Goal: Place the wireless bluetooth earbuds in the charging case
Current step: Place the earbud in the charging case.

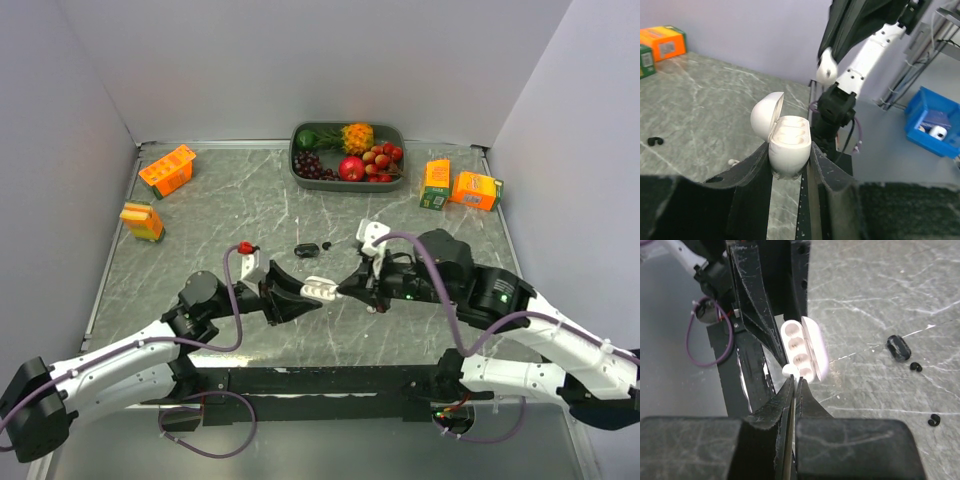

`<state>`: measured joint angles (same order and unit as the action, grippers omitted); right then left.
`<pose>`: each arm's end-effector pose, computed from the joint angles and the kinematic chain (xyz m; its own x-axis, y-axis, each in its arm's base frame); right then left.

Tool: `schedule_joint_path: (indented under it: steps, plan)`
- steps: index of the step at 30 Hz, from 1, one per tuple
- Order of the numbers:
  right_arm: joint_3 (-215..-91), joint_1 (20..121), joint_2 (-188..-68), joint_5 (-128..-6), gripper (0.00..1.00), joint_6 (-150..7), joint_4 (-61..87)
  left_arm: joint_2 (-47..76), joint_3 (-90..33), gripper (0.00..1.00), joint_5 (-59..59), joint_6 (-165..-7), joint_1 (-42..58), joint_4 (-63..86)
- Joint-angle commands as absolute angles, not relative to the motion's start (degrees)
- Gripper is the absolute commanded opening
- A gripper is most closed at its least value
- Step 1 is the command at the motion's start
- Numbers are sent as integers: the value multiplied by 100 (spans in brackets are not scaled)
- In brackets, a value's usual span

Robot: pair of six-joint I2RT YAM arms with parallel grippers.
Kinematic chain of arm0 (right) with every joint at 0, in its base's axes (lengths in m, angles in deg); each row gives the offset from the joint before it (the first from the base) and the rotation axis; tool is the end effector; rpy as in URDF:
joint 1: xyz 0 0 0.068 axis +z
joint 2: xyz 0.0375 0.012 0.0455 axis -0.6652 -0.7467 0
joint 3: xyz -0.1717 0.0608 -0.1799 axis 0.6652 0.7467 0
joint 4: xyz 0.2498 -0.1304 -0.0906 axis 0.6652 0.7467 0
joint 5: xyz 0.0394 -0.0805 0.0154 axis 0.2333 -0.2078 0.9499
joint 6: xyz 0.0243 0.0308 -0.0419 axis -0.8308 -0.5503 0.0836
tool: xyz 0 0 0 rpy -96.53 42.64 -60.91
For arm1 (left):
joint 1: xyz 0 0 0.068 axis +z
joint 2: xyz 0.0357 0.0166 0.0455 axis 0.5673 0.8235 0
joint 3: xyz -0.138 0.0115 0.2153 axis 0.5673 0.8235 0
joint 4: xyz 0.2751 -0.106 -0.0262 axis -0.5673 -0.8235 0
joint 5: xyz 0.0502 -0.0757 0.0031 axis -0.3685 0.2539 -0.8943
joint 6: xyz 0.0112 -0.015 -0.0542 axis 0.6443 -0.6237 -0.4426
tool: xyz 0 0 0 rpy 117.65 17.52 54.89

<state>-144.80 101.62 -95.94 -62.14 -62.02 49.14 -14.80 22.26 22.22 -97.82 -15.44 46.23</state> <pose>0.0999 0.1899 0.4100 -0.1135 -0.2890 -0.9506 -0.9535 0.3007 0.0224 0.1359 -0.1942 0.2507 -0.2611 -0.2155 -0.9409 0.9538 0.0924 -0.2858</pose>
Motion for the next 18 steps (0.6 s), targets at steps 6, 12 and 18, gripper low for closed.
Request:
schedule_joint_path:
  steps: [6,12,18]
  plan:
    - [-14620,10594,-9904,-6376,0,-5834,4741,-1083,1581,1,3304,-9502,-1518,4115]
    - [-14699,10770,-10071,-6498,0,-5703,4794,-1004,1546,1,3551,-9449,-1518,4062]
    - [-14743,10902,-10220,-6656,0,-5667,4829,-1021,1607,1,3560,-9457,-1510,4088]
